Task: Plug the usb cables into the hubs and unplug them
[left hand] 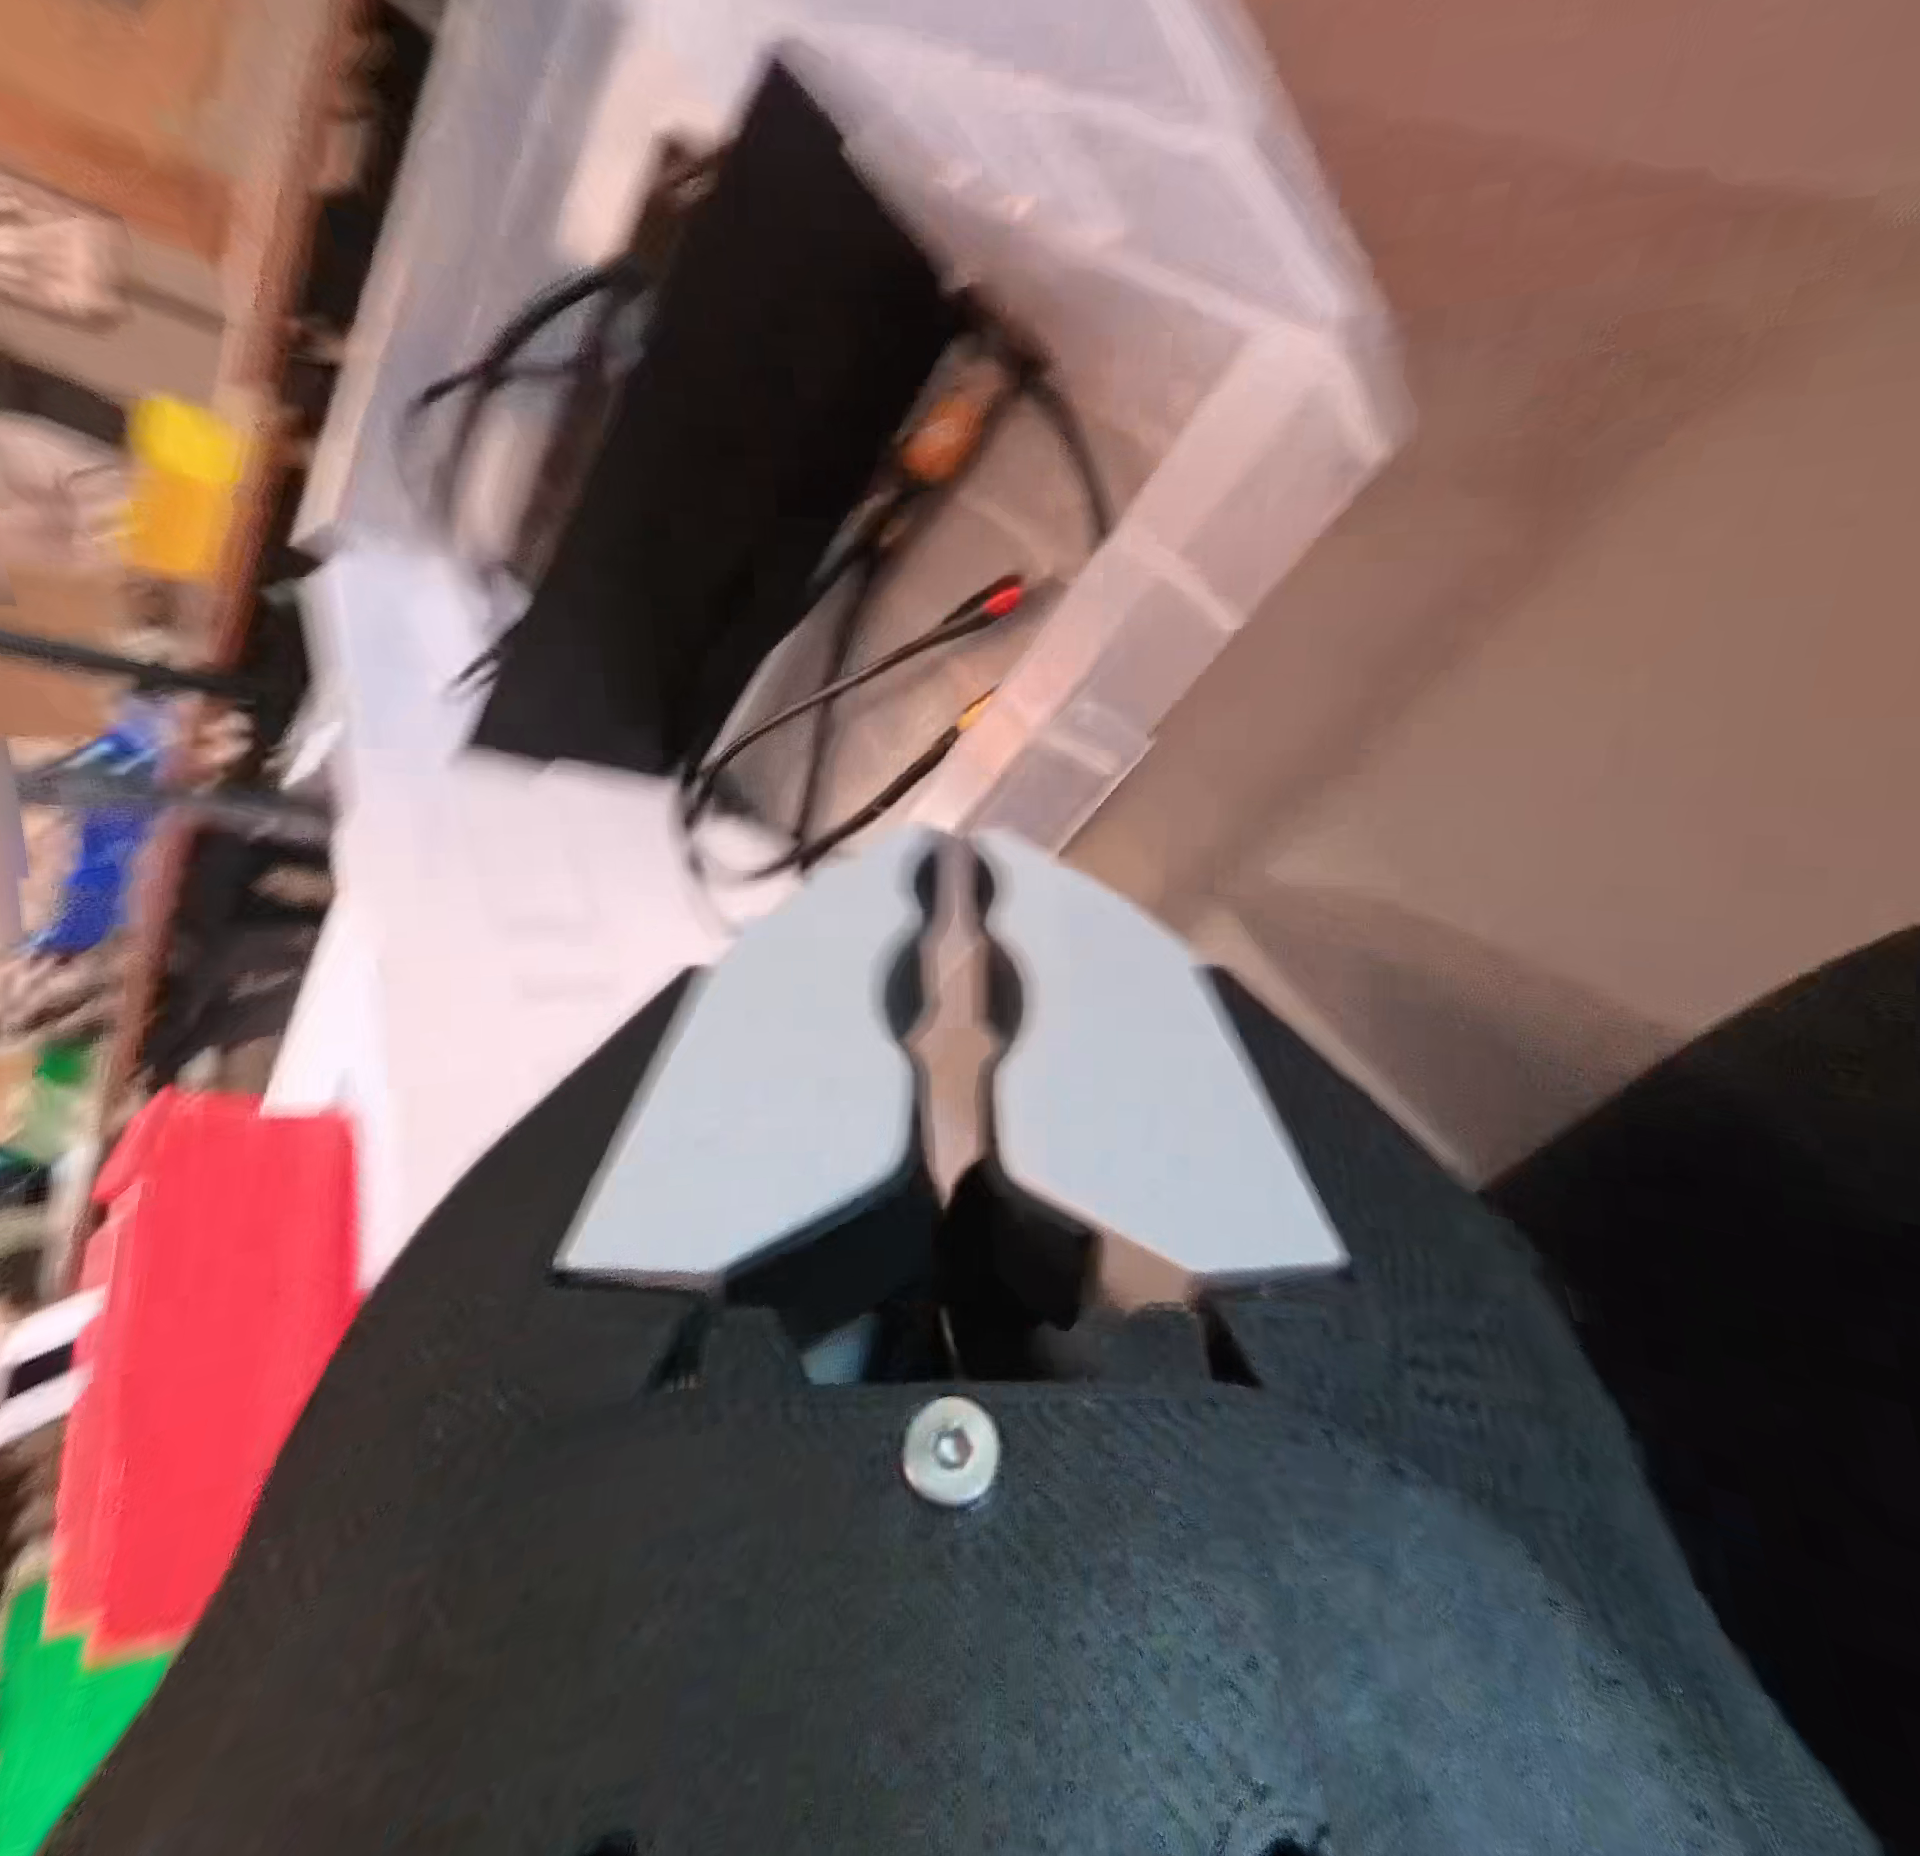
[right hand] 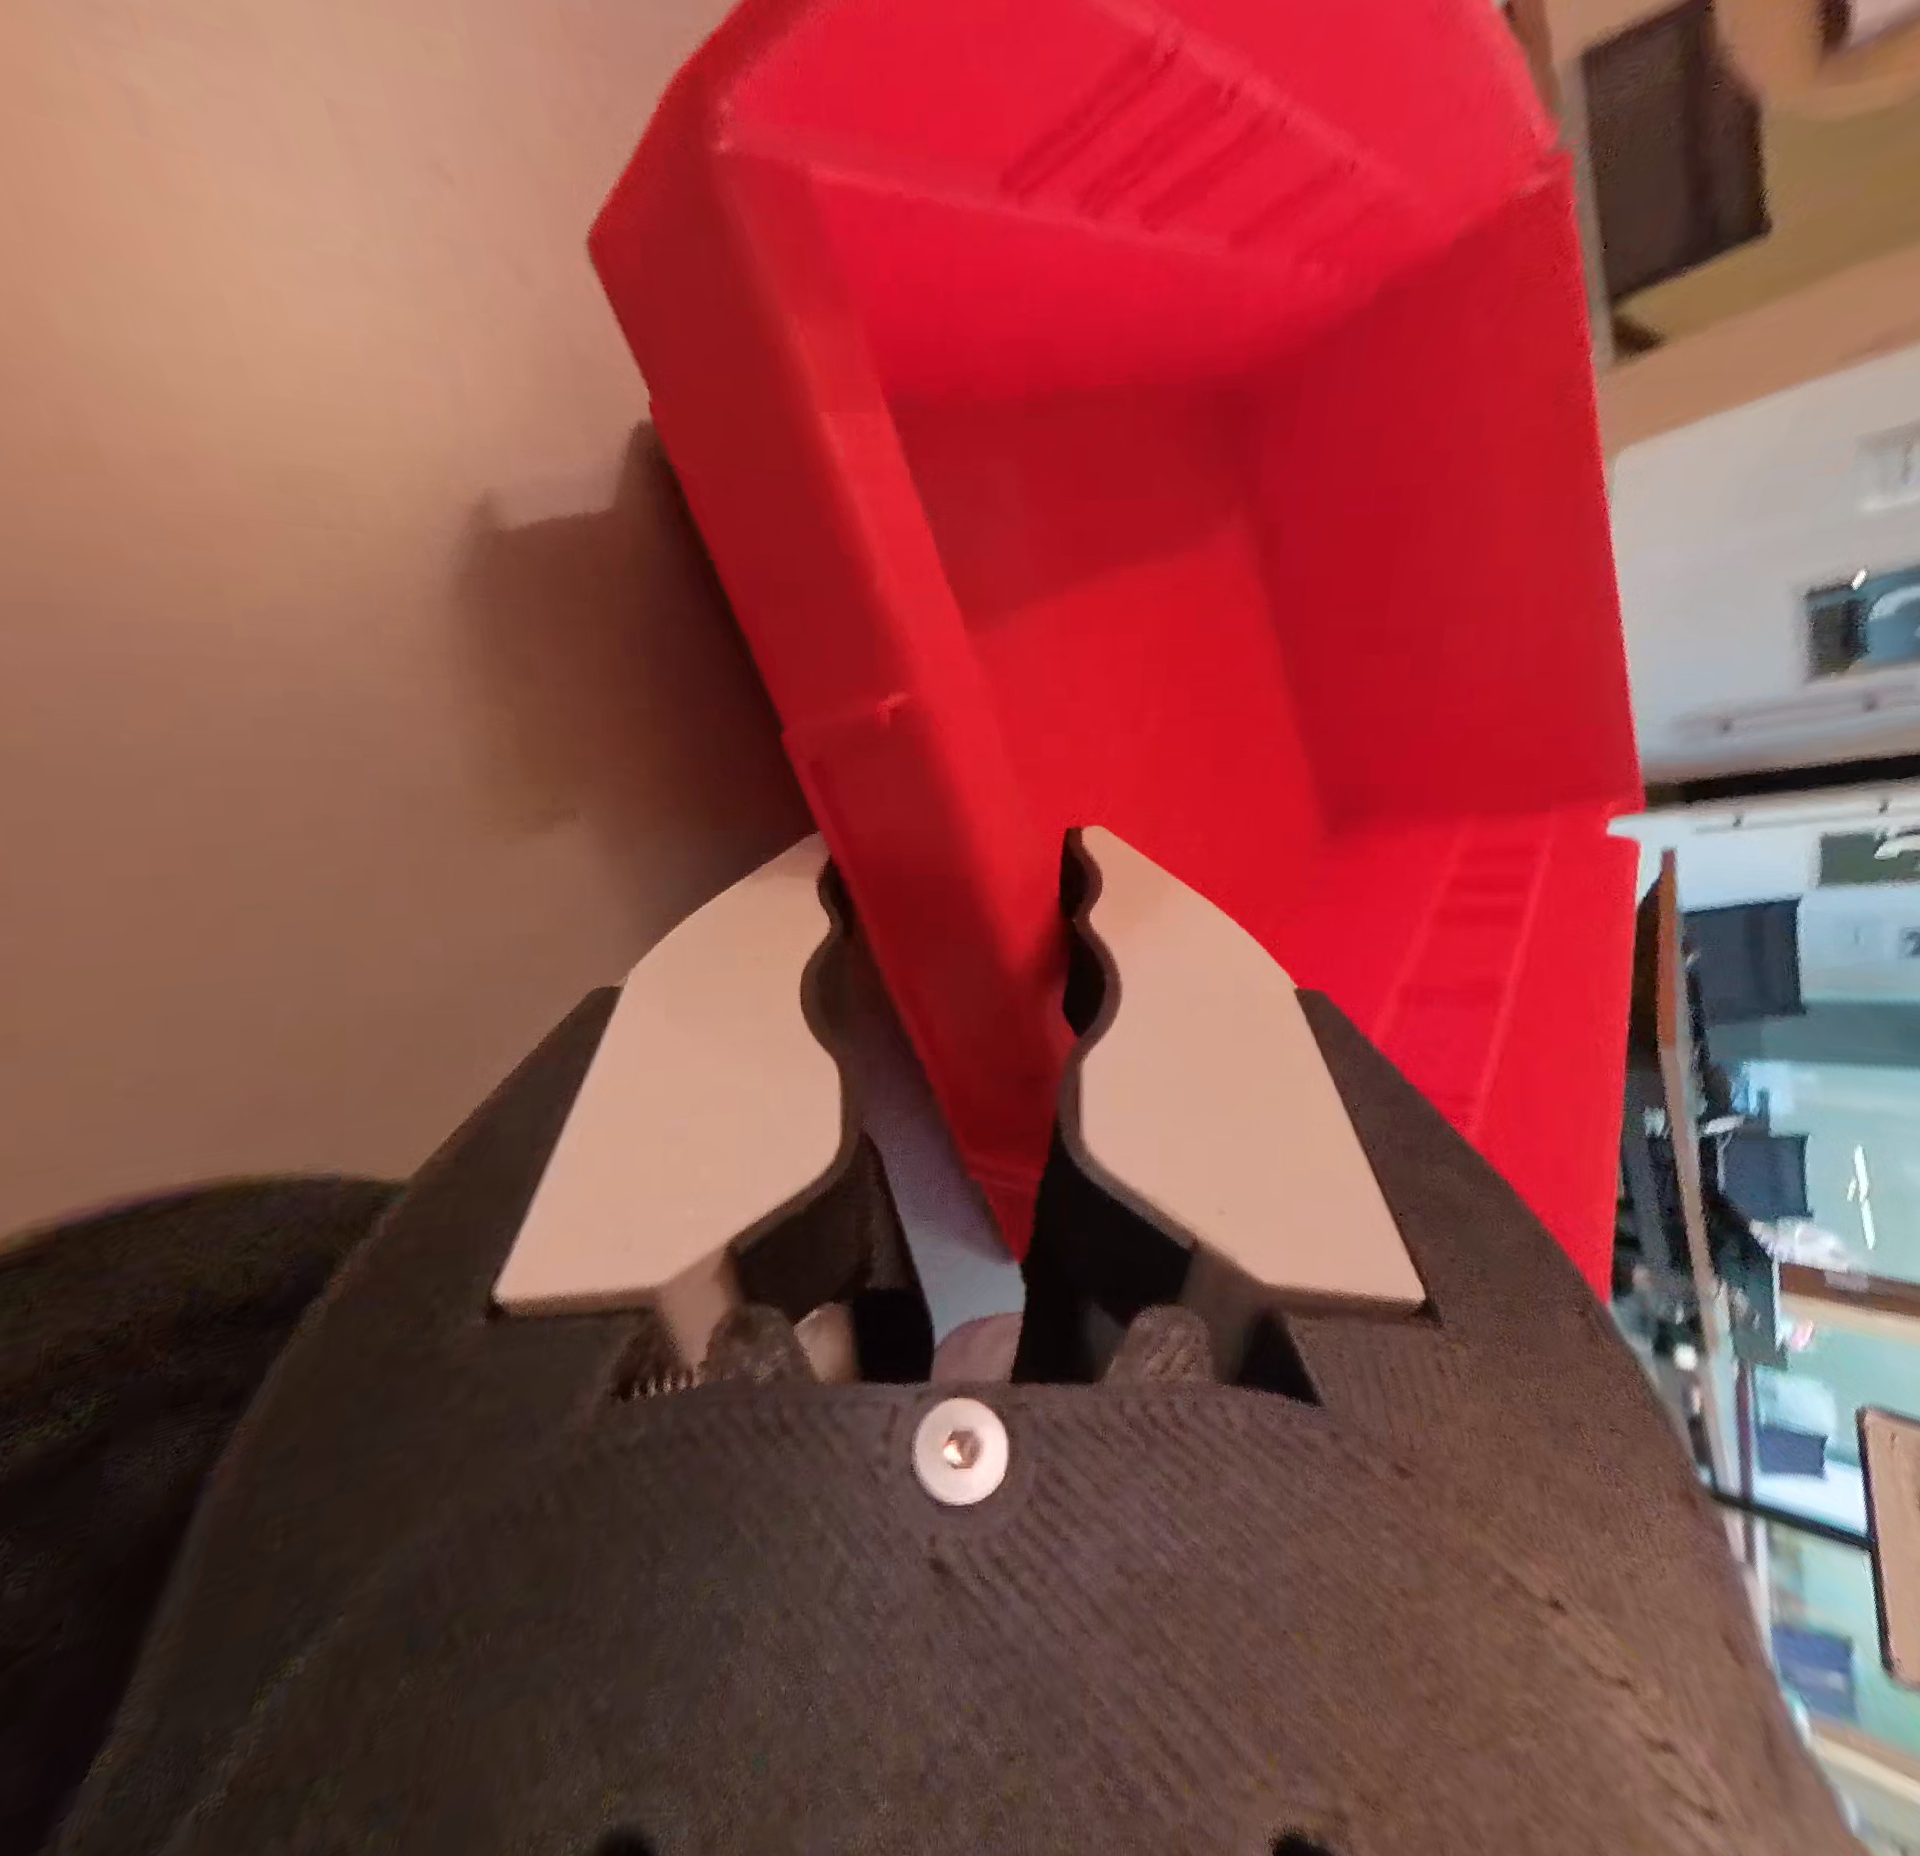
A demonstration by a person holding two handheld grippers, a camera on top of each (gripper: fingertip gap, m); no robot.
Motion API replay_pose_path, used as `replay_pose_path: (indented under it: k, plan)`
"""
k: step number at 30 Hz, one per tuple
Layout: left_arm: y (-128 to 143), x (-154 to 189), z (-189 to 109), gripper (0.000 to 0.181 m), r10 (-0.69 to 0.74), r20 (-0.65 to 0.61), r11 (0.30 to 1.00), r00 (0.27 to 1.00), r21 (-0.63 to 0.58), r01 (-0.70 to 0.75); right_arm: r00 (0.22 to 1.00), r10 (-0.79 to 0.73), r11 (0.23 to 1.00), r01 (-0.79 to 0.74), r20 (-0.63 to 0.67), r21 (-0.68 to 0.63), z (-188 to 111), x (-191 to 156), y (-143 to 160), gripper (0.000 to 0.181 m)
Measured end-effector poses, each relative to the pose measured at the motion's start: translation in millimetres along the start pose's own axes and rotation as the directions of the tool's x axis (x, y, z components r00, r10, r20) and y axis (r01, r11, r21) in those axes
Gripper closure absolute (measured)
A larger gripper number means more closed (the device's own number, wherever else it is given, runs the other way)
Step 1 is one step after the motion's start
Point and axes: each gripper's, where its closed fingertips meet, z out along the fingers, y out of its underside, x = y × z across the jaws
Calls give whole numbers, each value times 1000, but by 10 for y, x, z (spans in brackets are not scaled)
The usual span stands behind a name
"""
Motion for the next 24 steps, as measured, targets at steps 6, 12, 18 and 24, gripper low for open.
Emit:
replay_pose_path:
  k: [6,12,18,24]
  plan:
    - [1348,-189,-351,181,-192,27,955,981,-226,193,997,-14,976,31,77,-214,-161,351,899,145]
    - [714,-471,-569,121,32,139,979,990,196,-59,984,27,960,25,178,-280,-433,414,1390,146]
    - [476,-516,62,113,320,35,937,947,133,-322,969,113,926,-24,218,-376,-688,424,1795,141]
    - [654,-529,497,137,337,-81,941,938,32,-336,973,160,881,-65,165,-469,-835,515,2172,142]
